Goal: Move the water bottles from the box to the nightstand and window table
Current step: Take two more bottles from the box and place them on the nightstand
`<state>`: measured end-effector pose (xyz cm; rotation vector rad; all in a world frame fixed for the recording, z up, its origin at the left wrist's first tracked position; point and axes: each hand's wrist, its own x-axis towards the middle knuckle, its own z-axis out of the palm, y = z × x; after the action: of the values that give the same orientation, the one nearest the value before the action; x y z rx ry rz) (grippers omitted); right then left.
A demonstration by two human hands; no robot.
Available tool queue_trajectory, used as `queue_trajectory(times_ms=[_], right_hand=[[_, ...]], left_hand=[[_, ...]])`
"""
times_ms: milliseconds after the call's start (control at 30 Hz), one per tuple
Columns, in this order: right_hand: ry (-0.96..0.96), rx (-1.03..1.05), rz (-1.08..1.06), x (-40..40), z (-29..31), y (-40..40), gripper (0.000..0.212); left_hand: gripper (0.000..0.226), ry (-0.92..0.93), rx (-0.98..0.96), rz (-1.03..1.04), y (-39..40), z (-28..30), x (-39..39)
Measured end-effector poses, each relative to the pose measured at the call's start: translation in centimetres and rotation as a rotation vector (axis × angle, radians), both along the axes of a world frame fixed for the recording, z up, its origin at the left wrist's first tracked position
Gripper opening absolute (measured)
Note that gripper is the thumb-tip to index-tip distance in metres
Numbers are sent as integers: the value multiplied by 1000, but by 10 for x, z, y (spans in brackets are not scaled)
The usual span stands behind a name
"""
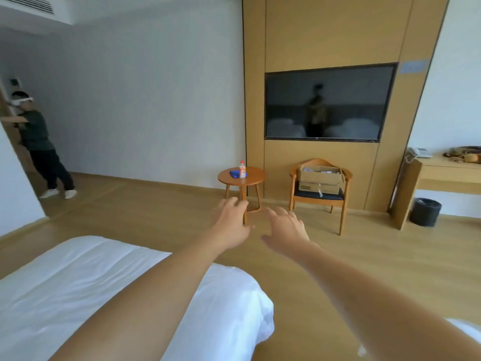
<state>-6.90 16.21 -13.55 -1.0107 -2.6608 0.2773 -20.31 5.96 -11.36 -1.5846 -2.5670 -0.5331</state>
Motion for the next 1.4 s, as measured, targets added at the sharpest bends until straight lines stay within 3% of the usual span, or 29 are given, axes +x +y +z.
queue_trajectory(times_ms=[167, 467, 767, 1000, 1400], right_hand=[[21, -12, -226, -13, 11, 69, 78], [-29, -41, -414, -16, -3, 195, 82], [-69, -47, -439, -24, -33, 377, 82], [-78, -69, -398, -39, -26, 522, 77], [-87, -72, -399, -109, -59, 751, 79]], left_hand=[[73, 74, -92, -181, 90, 7, -29], [73, -4, -93, -357, 234, -3, -42], [78, 12, -104, -363, 430, -45, -70], [74, -26, -119, -296, 566, -37, -90], [72, 27, -147, -384, 801, -57, -144]])
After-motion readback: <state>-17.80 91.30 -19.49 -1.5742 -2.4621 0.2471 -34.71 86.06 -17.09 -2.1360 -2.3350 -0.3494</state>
